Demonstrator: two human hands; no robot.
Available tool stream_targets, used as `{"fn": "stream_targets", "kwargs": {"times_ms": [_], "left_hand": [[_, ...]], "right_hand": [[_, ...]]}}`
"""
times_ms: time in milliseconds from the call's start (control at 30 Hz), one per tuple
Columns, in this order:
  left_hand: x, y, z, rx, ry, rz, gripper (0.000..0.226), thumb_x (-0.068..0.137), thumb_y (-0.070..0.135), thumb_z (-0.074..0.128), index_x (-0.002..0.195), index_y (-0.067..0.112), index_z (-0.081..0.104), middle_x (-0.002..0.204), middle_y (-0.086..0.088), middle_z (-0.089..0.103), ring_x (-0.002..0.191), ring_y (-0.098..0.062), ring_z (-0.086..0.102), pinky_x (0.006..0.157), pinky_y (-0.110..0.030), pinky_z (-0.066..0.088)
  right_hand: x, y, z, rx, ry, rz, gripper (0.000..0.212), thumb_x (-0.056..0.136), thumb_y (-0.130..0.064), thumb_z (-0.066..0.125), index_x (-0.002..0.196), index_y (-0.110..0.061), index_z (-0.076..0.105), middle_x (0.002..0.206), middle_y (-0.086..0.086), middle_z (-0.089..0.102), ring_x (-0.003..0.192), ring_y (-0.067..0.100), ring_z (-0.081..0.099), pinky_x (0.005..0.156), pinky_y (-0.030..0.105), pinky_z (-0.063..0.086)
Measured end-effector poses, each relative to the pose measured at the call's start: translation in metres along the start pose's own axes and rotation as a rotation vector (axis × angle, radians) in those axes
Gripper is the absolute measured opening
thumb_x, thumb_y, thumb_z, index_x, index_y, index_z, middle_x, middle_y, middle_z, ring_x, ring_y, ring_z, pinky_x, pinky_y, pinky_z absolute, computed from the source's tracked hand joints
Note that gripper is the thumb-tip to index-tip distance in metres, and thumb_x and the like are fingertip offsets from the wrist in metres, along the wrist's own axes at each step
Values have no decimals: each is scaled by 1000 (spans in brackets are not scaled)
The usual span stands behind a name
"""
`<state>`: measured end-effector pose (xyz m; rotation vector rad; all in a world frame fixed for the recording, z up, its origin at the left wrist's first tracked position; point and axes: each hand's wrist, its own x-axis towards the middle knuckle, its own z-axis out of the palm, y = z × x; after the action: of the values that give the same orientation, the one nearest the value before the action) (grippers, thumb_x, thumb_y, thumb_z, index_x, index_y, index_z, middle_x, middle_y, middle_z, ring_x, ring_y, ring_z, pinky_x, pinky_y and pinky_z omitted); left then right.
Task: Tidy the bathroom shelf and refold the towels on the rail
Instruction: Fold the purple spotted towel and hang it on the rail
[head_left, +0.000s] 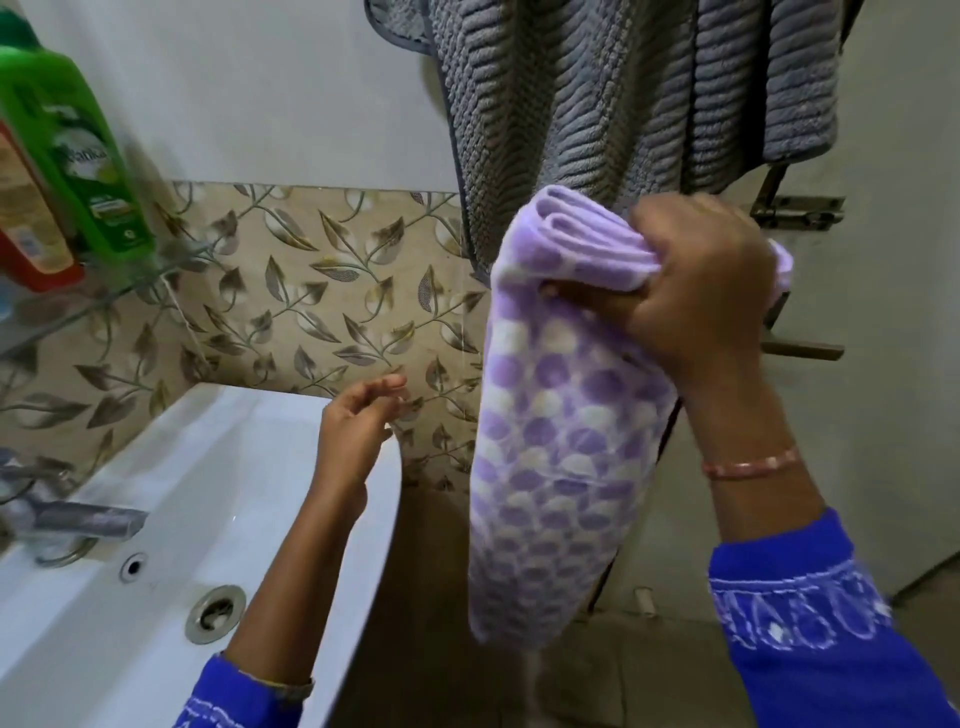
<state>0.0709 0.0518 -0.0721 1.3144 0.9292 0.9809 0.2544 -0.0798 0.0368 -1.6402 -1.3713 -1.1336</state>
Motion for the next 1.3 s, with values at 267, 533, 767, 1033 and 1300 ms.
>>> {"fn": "stream_targets", "kwargs": {"times_ms": [267, 533, 767, 1033, 1300], "left_hand": [[-7, -3, 15, 40, -95, 1, 23, 89, 5, 49, 85, 23, 64, 96, -7, 67, 90, -19, 61, 77, -28, 43], [-4, -7, 24, -2, -104, -14, 22, 89, 1, 48, 85, 16, 63, 83, -6, 64, 77, -16, 59, 71, -23, 43], [-4, -13, 19, -15, -158, 60, 16, 91, 10, 48, 89, 15, 64, 86, -4, 65, 80, -16, 60, 72, -22, 47], [-16, -45, 33, 42, -305, 98, 10, 86, 20, 61, 95, 21, 59, 94, 3, 66, 87, -10, 63, 64, -10, 50], [-10, -80, 48, 361, -213, 241, 34, 78, 29, 70, 106, 16, 56, 102, 2, 62, 92, -8, 61, 74, -15, 49]], "right_hand": [[-54, -7, 51, 78, -682, 10, 28, 69, -42, 63, 69, -14, 62, 69, 12, 68, 65, 33, 63, 57, 29, 32], [-77, -10, 58, 48, -400, -44, 16, 70, -26, 62, 62, -16, 51, 58, 8, 61, 53, 27, 56, 56, 30, 34], [-82, -10, 80, 122, -615, -139, 28, 64, -42, 66, 55, -18, 55, 54, 4, 62, 50, 23, 57, 58, 30, 31], [-41, 8, 67, 90, -347, -224, 29, 70, -43, 58, 62, -16, 51, 59, 7, 58, 56, 26, 56, 60, 33, 24], [-14, 22, 46, 61, -120, -189, 45, 84, -54, 47, 61, -15, 48, 59, 8, 53, 59, 26, 52, 67, 35, 27]]}}
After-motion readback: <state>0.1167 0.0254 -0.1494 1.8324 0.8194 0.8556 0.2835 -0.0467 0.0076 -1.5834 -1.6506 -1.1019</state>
